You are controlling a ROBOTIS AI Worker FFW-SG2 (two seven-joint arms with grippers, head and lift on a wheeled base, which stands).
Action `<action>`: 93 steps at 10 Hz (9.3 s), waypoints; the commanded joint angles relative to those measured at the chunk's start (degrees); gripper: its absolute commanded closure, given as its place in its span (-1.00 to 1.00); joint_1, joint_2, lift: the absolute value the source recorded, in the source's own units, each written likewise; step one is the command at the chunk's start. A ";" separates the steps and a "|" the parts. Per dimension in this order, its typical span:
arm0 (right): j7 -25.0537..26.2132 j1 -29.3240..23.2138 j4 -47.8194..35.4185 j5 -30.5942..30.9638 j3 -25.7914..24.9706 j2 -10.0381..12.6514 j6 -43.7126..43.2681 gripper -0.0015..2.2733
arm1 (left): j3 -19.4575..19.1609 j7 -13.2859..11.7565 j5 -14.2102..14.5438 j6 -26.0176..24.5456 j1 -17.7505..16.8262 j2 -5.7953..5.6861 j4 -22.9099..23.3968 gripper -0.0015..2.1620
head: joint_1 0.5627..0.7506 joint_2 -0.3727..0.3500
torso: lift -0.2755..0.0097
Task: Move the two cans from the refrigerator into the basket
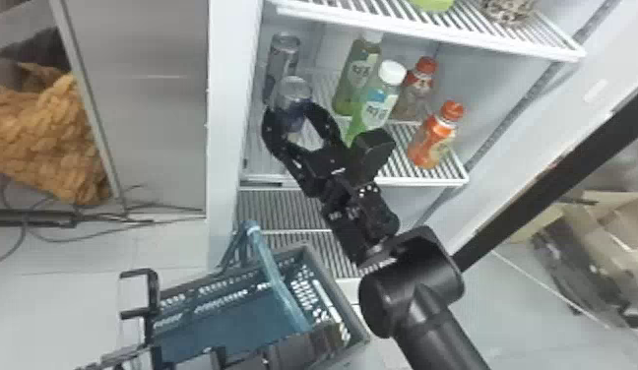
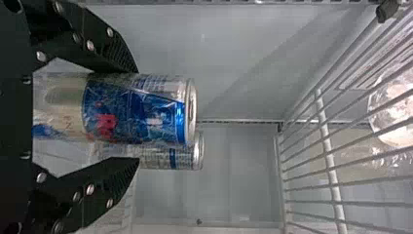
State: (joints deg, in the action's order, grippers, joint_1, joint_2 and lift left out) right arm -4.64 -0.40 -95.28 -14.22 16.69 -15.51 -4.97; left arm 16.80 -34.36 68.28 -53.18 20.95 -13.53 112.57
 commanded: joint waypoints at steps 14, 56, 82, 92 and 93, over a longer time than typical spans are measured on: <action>-0.10 -22.80 -35.85 -3.26 -10.40 -2.24 12.14 -0.07 | -0.23 0.00 0.50 0.17 0.28 -0.09 -0.14 0.11 | 0.41 -0.93 | -1.00; -7.49 -41.36 -43.87 -0.75 -17.94 2.51 16.08 -0.84 | 0.11 -0.09 0.50 0.59 0.14 -0.18 -0.14 0.11 | 0.41 -0.94 | -1.00; -3.71 1.25 0.29 -0.17 -4.58 1.28 1.31 -0.94 | 0.68 0.00 1.41 1.43 -0.28 -0.35 -0.56 0.11 | 0.41 -0.88 | -1.00; 1.30 12.36 13.09 -2.23 1.02 1.36 -1.22 -0.96 | 1.48 0.00 2.10 1.71 -1.12 -0.53 -1.26 0.11 | 0.41 -0.78 | -1.00; 1.30 12.78 13.65 -2.23 1.37 1.36 -1.22 -0.96 | 1.48 0.00 2.33 1.57 -1.12 -0.53 -1.40 0.11 | 0.41 -0.77 | -1.00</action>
State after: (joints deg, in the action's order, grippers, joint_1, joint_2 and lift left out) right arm -3.27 12.11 -82.03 -16.44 17.87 -14.15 -6.19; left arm 18.28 -34.36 70.51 -51.55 19.87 -14.06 111.27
